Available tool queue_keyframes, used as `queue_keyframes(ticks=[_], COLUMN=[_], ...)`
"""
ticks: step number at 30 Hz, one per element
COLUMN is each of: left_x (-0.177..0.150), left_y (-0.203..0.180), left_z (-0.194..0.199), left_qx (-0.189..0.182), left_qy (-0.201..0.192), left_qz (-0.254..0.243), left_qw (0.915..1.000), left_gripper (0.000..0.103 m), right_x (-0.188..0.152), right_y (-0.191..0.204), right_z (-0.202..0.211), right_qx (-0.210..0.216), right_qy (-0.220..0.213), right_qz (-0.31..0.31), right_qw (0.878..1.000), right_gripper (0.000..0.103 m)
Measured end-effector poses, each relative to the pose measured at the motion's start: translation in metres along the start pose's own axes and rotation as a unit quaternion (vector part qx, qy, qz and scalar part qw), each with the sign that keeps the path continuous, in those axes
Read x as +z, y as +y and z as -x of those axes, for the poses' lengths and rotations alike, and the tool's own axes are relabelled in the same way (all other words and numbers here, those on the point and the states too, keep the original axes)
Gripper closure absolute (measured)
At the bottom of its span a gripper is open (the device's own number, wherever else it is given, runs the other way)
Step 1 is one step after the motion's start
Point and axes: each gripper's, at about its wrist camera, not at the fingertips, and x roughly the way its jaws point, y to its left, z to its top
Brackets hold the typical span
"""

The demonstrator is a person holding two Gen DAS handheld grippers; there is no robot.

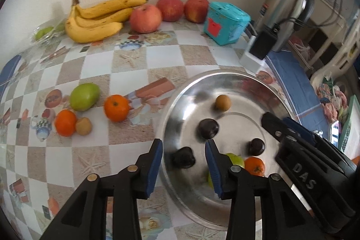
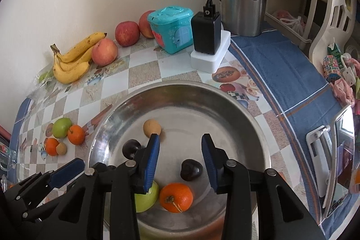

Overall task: Organize fruits
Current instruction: 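Move both tools out of the bowl back toward the table fruit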

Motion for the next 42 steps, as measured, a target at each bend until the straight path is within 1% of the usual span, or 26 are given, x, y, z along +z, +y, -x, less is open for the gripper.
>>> queue_keyframes(ticks=[6, 11, 18, 28, 35, 39, 40, 41, 42], left_x=[0.006, 0.009, 0.013, 0.014, 0.012, 0.011, 0.011, 0.010, 0.010], left_y=[0.024, 0.044, 0.062, 0.071, 0.071, 0.072, 0.072, 0.073, 0.074], left_z=[0.008, 0.014, 0.022, 0.027, 0.025, 0.022, 0.020, 0.019, 0.018], left_qx=[0.024, 0.036, 0.037, 0.040, 0.043, 0.052, 0.054, 0.058, 0.064], left_qy=[0.005, 0.009, 0.006, 0.003, 0.007, 0.016, 0.020, 0.023, 0.024], left_qz=[0.042, 0.074, 0.107, 0.120, 0.117, 0.118, 0.119, 0.119, 0.121], left_qw=[0.9988, 0.9966, 0.9936, 0.9920, 0.9921, 0.9915, 0.9912, 0.9909, 0.9903], left_gripper=[0.060, 0.060, 0.060, 0.060, 0.060, 0.060, 0.058, 0.049, 0.044], right_x=[0.004, 0.004, 0.004, 0.004, 0.002, 0.000, 0.000, 0.000, 0.000], right_y=[0.002, 0.005, 0.017, 0.034, 0.036, 0.037, 0.037, 0.037, 0.037], right_z=[0.009, 0.015, 0.021, 0.029, 0.026, 0.022, 0.021, 0.020, 0.019], right_qx=[-0.002, -0.003, 0.004, 0.011, 0.014, 0.013, 0.013, 0.012, 0.010], right_qy=[0.004, 0.013, 0.022, 0.019, 0.027, 0.034, 0.035, 0.037, 0.037], right_qz=[-0.006, -0.004, 0.014, 0.042, 0.046, 0.048, 0.048, 0.049, 0.050], right_qw=[1.000, 1.000, 1.000, 0.999, 0.998, 0.998, 0.998, 0.998, 0.998], right_gripper=[0.063, 0.063, 0.063, 0.063, 0.063, 0.063, 0.063, 0.056, 0.048])
